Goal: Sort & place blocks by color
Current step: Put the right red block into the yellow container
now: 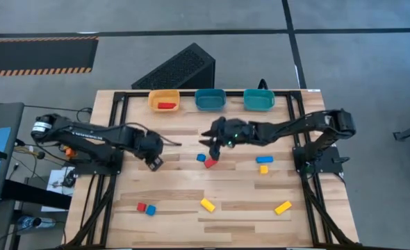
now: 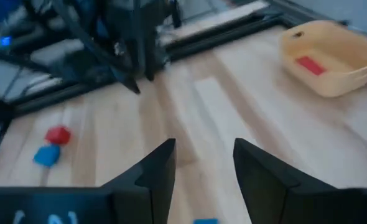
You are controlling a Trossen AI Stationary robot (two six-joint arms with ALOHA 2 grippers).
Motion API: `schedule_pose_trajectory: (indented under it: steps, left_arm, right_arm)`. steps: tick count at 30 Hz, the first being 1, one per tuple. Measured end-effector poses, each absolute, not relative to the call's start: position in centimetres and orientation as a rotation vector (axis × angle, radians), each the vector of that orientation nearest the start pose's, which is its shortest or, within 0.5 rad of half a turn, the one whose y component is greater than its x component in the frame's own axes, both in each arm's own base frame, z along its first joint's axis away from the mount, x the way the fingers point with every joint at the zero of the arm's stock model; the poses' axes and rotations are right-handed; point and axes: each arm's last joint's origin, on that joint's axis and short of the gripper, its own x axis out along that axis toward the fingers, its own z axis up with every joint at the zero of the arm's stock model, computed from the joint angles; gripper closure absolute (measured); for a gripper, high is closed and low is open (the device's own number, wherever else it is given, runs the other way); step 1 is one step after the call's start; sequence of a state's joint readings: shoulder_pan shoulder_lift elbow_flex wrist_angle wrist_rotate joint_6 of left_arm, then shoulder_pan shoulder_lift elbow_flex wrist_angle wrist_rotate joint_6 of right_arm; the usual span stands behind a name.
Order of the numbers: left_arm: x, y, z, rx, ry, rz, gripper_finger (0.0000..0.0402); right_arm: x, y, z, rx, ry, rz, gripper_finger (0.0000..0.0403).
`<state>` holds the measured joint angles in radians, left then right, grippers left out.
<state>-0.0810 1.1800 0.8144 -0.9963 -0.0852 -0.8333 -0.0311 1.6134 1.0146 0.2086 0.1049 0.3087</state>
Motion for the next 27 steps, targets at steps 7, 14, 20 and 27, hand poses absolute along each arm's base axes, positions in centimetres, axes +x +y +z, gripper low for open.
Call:
schedule_pose_trajectory:
  steps: [7,14,20,27]
  left_arm:
    - [17.6,-6.7,21.8,-0.454,1.301,0.362,0.0259]
    - [15.6,-12.4,22.2,-0.394,1.164,0.209,0.0259]
    - [15.3,-13.8,22.7,-0.318,0.96,0.2,0.026]
    - [18.1,-13.2,23.7,-0.241,0.738,0.18,0.026]
  right_arm:
    - [39.4,4.0,23.4,0.29,0.386,-0.074,0.0223]
    - [41.8,8.5,21.9,0.313,0.653,-0.124,0.0228]
    - [39.4,9.2,21.1,0.161,1.056,-0.183,0.0227]
    - [38.0,7.6,19.6,0.064,1.232,-0.093,0.0221]
